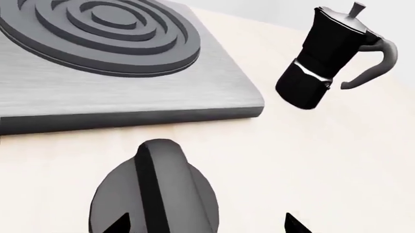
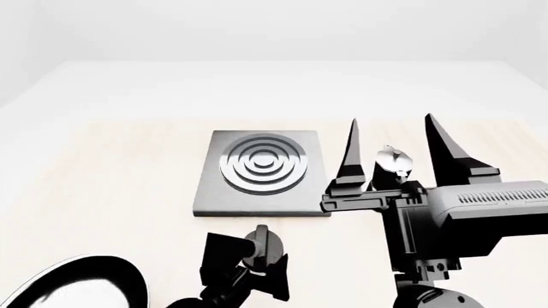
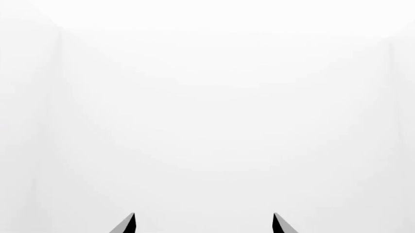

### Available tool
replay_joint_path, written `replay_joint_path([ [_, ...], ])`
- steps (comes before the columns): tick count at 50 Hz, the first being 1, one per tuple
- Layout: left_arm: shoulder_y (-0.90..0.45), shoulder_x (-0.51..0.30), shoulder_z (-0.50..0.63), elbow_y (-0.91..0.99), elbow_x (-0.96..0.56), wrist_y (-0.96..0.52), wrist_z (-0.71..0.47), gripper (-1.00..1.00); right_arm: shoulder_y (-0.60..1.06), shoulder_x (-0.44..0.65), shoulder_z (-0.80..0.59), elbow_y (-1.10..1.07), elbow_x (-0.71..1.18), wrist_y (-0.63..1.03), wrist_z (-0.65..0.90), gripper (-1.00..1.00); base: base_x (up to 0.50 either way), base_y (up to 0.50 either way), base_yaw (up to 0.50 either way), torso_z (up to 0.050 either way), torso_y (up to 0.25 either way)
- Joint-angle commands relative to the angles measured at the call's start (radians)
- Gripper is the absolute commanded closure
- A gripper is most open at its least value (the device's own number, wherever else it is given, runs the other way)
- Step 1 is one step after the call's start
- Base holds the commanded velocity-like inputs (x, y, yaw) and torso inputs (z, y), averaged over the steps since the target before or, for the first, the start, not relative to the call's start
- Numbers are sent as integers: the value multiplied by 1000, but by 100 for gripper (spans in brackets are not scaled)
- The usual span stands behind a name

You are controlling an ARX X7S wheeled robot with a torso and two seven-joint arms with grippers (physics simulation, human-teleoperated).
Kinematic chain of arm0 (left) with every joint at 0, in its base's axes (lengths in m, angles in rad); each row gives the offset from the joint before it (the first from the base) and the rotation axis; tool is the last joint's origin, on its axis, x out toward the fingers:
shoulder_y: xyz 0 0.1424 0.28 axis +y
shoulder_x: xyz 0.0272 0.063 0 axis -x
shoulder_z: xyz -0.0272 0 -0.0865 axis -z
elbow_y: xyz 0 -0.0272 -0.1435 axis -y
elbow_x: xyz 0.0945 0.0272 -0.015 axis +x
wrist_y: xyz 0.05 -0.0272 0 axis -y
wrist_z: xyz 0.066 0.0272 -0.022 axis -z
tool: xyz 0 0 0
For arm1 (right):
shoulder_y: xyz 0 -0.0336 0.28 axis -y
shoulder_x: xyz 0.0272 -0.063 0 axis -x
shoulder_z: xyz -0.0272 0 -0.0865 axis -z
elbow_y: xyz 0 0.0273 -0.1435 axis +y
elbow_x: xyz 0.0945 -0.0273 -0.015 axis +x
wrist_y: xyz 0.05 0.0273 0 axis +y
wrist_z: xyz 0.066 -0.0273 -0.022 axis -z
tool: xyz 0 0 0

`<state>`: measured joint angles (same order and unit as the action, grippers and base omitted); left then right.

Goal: Turn on the stove and put the moka pot on it.

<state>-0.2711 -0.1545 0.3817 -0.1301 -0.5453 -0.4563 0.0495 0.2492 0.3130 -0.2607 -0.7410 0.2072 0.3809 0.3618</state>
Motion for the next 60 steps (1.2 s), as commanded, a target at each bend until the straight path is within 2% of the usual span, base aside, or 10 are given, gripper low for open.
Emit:
replay_joint_path([
  [1,-4,6,21,-17,0,8,9,-100,6,6,1,-15,9,15,6,-100,0,0,0,0,0],
  [23,-1,14,53,-30,-11,12,13,-100,-17,13,-11,15,-1,-39,9,-100,0,0,0,0,0],
  [27,-2,14,61,-19,-15,2,11,-100,4,14,-6,-15,15,9,16,-100,0,0,0,0,0],
  [34,-1,19,82,-16,-16,2,18,-100,-17,16,-13,14,3,-37,14,-100,0,0,0,0,0],
  [41,-16,23,93,-2,-22,-12,10,-100,-1,17,-10,-6,18,-4,19,-100,0,0,0,0,0],
  [46,-58,33,90,-30,-23,-16,6,-100,-30,21,-14,21,5,-57,16,-100,0,0,0,0,0],
  [55,-181,63,92,-121,-9,-24,2,-100,-12,23,-10,3,22,-24,21,-100,0,0,0,0,1],
  [60,-220,68,91,-62,-24,-40,-13,-100,-20,30,0,8,27,-33,22,-100,0,0,0,0,0],
])
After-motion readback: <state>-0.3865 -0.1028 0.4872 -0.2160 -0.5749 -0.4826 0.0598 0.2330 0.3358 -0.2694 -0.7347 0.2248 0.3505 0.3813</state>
